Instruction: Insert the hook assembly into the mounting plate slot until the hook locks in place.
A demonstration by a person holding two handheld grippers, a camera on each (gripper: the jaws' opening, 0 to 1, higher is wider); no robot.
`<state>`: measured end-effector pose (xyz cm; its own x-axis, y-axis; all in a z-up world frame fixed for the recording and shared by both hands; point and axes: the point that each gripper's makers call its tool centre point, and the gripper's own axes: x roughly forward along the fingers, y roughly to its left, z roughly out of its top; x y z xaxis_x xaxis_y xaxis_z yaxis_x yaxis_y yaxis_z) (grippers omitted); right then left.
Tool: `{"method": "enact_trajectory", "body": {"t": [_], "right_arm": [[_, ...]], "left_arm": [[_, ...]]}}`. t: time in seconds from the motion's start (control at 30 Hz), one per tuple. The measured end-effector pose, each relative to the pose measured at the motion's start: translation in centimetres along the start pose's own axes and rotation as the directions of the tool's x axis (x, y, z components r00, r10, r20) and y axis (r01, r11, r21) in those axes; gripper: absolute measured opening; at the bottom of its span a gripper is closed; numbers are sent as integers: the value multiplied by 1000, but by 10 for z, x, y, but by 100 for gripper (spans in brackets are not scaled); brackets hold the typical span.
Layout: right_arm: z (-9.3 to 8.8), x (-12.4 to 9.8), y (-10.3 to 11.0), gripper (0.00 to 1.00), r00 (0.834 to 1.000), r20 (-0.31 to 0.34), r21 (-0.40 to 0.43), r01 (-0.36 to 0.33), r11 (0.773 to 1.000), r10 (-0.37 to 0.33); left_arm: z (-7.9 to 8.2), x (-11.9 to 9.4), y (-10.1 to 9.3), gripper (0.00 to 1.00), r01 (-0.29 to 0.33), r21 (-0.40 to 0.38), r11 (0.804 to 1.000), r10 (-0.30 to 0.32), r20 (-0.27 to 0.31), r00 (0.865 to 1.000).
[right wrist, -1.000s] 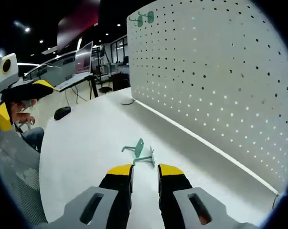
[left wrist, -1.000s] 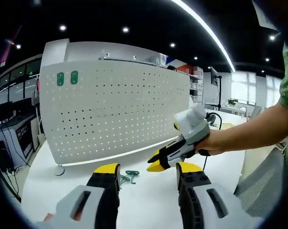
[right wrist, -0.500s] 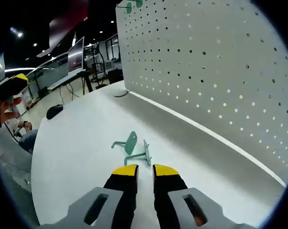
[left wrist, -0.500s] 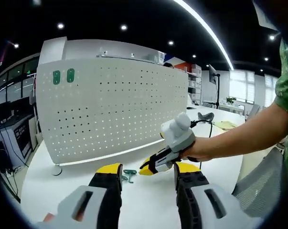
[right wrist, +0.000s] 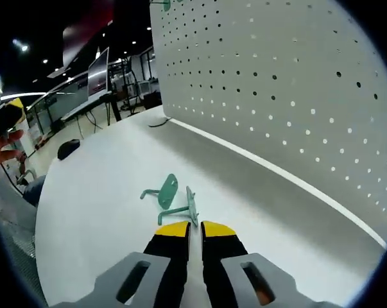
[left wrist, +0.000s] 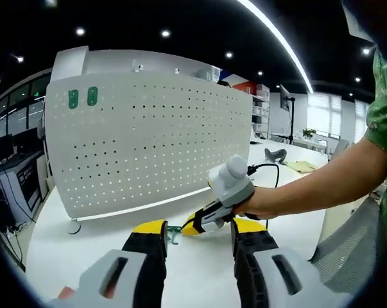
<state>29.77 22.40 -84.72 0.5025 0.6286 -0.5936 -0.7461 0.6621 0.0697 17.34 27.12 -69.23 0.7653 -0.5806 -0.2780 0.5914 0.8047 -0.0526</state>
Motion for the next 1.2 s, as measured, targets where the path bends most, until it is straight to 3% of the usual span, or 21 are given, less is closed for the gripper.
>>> {"method": "enact_trajectory", "body": {"t": [0.33, 1.2], "right_arm": [[-1, 4, -1, 2, 1000, 12, -5, 5, 1000, -5], [16, -23, -4, 1, 997, 75, -26, 24, 999, -22]], "left_arm": [[-1, 0, 0, 37, 6, -1, 1000, -6, -10, 1000], [-4, 3, -10, 34, 34, 8, 999, -34, -24, 999]]}}
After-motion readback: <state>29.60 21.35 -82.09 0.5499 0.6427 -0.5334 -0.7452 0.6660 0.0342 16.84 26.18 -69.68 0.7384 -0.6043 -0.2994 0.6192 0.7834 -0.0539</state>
